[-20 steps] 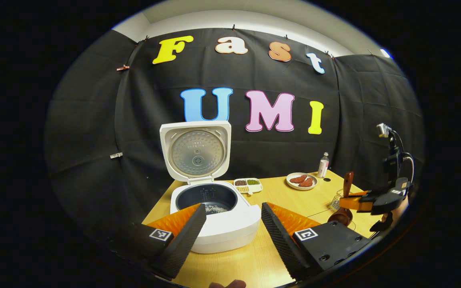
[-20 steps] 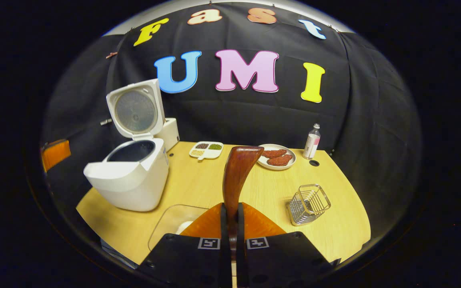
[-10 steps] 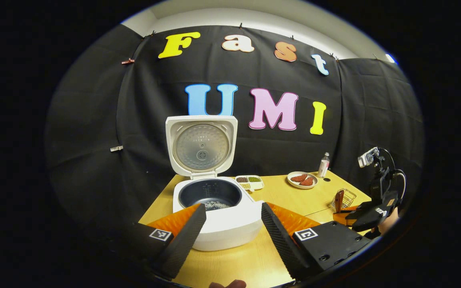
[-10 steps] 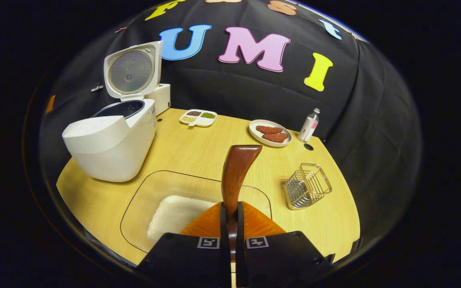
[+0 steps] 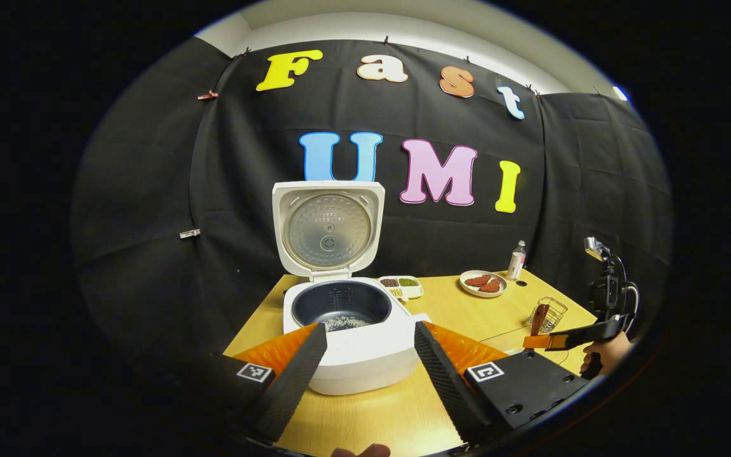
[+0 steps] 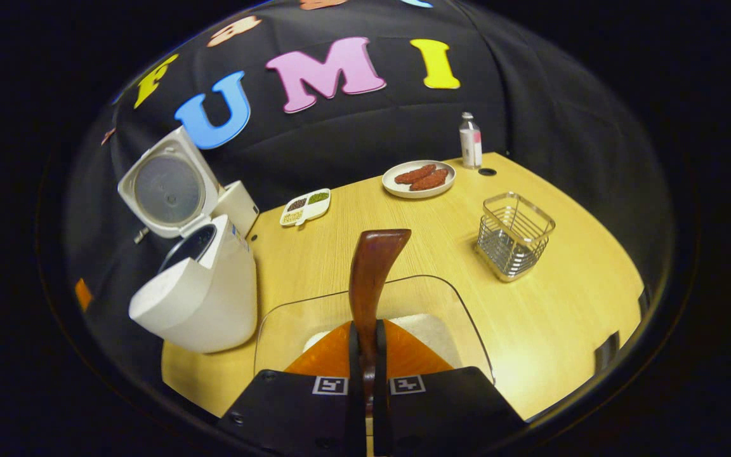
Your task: Close the left gripper, press the button to open the rice cooker; take a wooden spoon from the chopstick holder with the right hand, scoop a spoonful of rice and pour it into the rice cooker, then put the wooden spoon back into the chopstick holder.
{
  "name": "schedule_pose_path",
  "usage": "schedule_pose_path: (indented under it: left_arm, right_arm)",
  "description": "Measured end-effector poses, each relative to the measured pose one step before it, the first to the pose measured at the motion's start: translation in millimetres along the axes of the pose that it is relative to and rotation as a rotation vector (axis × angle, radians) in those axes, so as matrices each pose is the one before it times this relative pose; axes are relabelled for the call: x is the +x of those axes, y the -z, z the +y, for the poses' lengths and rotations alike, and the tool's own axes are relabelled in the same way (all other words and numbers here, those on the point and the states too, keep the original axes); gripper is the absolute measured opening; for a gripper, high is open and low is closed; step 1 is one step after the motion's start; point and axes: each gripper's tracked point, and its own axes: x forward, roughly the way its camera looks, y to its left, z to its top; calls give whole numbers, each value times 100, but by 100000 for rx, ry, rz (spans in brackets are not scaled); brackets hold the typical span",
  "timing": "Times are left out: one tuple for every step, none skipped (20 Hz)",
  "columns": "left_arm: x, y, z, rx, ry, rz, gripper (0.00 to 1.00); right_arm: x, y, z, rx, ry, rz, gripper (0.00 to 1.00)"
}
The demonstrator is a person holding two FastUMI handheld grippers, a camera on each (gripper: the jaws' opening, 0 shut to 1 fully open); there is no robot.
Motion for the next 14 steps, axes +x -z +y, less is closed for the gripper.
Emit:
schedule_pose_path:
  left_arm:
    - [-80,144,71,8,-64,11,96]
    - [-107,-94,15,-13,-50,-14,96]
    - [-68,-2,-74,34,-179,-148,96]
    - [-114,-67,-56,72,-103,-61,96]
    - [-158,45,-64,164,-65,-147,96]
    - [-157,-124,-39,170,-38,-127,96]
    - [-38,-2,-78,-12,-10,-99,96]
    - [-160,3,-76,-7,-18,-74,95]
    - [-179,-49,-12,2,-133,-153,96]
    - [-123,-91,-31,-88,-228,-305,96]
    - [-189,-49,-51,-307,59,-177,96]
    - [-98,69,-156,-233,134,93,95]
    - [-117,131,14,-71,-170,129,96]
    - [-174,-25,8,-53,-145,10,96]
  right_arm:
    - [-151,169,-624,4747,-334,-251,9]
    - [-109,-26,-615,4180,-147,-60,9]
    - [-332,-16,-527,4293,-521,-290,10]
    - [-347,-256,-496,4075,-452,-970,9]
    - [-350,-643,-394,3761,-483,-1644,9]
    - [-321,-541,-345,3192,-515,-1333,9]
    - [-528,-425,-416,2416,-323,-1233,10]
    - [-425,-524,-406,1674,15,-1138,9]
    - [-481,-488,-352,1385,-143,-1183,9]
    - [-350,-537,-55,1521,-649,-1346,9]
    - [-506,-541,26,1841,-1092,-1209,9]
    - [-386,-482,87,2112,-1005,-975,9]
    - [-243,-482,-18,2233,-699,-1060,9]
    - [-285,-458,10,2404,-610,-812,9]
